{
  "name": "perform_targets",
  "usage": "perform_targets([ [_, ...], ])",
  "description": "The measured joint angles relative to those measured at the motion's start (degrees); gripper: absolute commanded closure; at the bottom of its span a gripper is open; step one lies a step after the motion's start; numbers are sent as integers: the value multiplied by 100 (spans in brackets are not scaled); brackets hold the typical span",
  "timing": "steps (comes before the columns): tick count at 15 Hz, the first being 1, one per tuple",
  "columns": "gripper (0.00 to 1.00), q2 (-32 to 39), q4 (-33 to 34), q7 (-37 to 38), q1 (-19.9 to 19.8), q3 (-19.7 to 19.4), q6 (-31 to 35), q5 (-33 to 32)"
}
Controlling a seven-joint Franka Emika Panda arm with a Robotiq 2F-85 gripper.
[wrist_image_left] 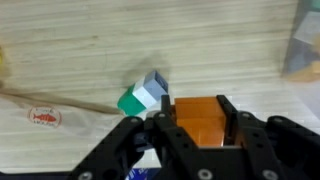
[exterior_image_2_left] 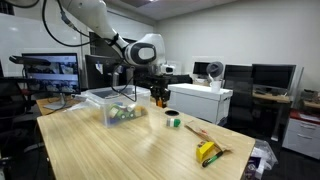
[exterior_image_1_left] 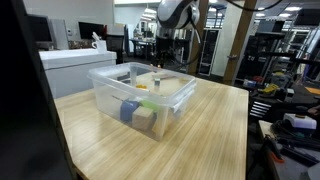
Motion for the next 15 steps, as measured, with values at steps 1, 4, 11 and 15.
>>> perform_targets([
  [1, 77, -243, 2, -4, 19, 73, -122, 0],
  [4, 77, -1046, -142, -171, 195, 404, -458, 48],
  [11, 21, -2148, -1804, -1028, 752, 863, -674, 221],
  [15, 0, -2129, -1670, -1033, 734, 738, -664, 400],
])
